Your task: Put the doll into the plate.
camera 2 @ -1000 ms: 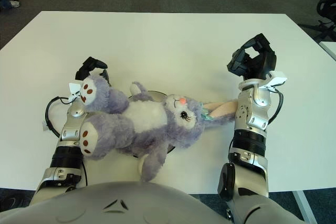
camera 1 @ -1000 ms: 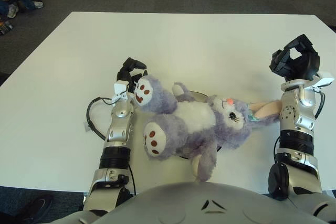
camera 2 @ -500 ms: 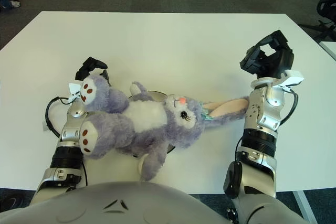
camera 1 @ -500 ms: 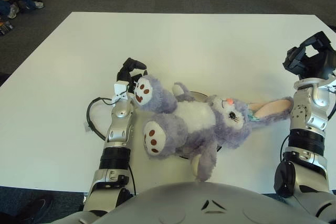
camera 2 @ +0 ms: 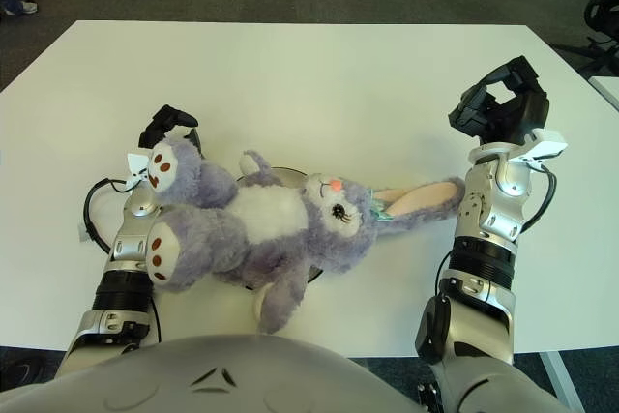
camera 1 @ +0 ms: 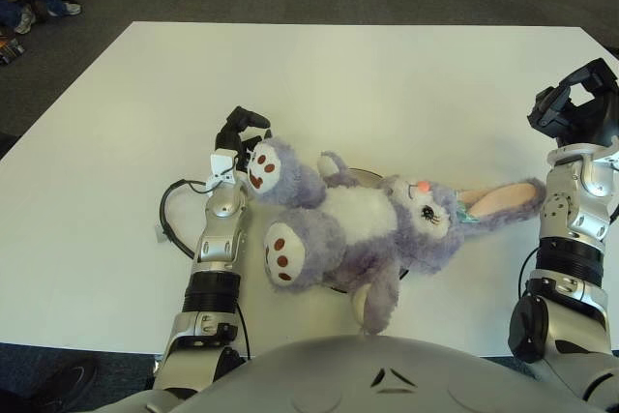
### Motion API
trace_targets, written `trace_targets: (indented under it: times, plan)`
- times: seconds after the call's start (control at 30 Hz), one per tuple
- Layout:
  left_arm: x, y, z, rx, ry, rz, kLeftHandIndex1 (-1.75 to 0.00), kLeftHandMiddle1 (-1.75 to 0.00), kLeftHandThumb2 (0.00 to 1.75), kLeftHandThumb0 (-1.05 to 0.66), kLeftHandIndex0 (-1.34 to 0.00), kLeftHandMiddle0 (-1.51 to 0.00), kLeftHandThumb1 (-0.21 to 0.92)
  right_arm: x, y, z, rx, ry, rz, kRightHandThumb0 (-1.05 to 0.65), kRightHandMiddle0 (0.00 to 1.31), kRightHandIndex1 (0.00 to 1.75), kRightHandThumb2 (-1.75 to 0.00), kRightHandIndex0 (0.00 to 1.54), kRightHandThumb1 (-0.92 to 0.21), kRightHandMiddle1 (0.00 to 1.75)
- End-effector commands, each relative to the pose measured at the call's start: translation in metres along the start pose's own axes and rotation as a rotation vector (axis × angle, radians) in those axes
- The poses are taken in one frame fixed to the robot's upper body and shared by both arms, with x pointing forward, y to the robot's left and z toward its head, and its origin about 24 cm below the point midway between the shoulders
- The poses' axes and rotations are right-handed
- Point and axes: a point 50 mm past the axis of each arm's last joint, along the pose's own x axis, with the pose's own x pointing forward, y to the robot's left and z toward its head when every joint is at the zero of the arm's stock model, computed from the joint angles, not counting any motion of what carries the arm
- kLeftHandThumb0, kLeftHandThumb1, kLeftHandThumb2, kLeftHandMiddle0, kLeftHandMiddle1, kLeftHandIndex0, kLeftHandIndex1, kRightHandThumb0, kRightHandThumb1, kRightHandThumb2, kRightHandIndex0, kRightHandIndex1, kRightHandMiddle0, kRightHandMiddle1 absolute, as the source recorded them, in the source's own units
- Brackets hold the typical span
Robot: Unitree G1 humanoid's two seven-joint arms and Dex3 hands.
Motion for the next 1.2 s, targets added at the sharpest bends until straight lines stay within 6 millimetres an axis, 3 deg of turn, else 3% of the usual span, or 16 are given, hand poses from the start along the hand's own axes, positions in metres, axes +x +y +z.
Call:
trace_targets:
  times: [0.0,0.43,1.17]
  plan:
    - [-0.012,0.006,-0.024,0.013,0.115,0.008,-1.75,-1.75,1.22,-0.45,-0.55,-1.23,0.39,-0.001,0.004,-0.007,-0.020,0.029,0.024,-0.52,0.70,1.75,-1.45,1.27,-0.21,1.75]
    - [-0.013,0.010,-0.022,-0.005,0.070,0.015,-1.75,-1.75,1.19,-0.45,-0.53,-1.25,0.42,0.003,-0.015,-0.033,-0.099,0.205,-0.030,-0.53,0.71,1.75,-1.46,1.27,-0.20,1.75]
    - [-0.012,0.010,-0.019,-0.024,0.036,0.052,-1.75,-1.75,1.17,-0.44,-0.52,-1.26,0.43,-0.002,-0.013,-0.063,-0.143,0.378,-0.078,-0.52,0.69,1.75,-1.42,1.18,-0.23,1.75]
